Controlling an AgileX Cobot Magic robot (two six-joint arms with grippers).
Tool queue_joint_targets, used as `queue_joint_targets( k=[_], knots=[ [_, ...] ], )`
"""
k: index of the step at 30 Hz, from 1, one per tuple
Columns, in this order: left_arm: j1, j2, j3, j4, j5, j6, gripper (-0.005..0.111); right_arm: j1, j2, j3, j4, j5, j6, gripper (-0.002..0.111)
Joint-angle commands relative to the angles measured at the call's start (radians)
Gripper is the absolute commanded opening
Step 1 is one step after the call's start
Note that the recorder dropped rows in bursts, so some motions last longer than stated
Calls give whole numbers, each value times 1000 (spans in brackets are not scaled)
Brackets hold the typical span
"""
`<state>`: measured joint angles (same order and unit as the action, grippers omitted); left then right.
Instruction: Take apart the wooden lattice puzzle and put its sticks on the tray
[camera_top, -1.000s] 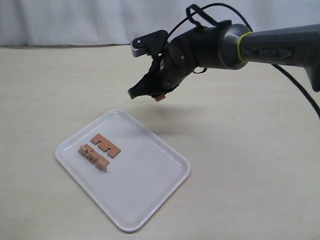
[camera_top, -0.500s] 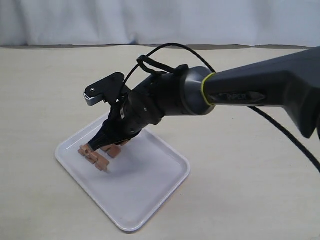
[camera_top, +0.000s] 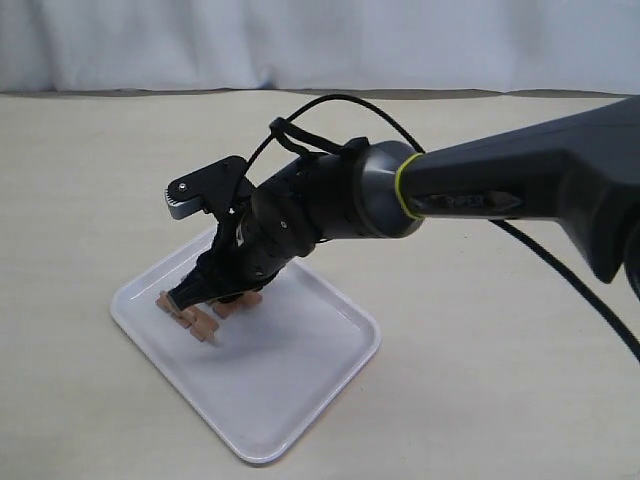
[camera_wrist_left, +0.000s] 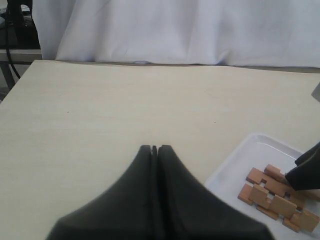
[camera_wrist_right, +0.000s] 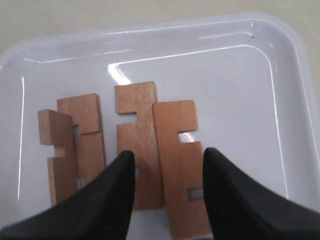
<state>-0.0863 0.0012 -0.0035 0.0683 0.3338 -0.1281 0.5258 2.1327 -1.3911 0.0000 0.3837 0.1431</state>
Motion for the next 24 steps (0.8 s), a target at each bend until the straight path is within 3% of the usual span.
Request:
queue_joint_targets(
  k=[1, 8, 11, 14, 24],
  knots=[
    [-8, -1, 4, -1, -13, -4, 0, 0, -7, -3, 0, 42, 3, 43],
    [-8, -1, 4, -1, -13, -4, 0, 0, -109, -3, 0, 118, 3, 41],
    [-8, -1, 4, -1, -13, -4, 0, 0, -182, -3, -7, 156, 3, 26],
    [-8, -1, 4, -1, -13, -4, 0, -2, -239, 0, -10, 184, 3, 4],
    [-8, -1, 4, -1, -13, -4, 0, -98, -277, 134, -14, 189, 0, 5]
  ],
)
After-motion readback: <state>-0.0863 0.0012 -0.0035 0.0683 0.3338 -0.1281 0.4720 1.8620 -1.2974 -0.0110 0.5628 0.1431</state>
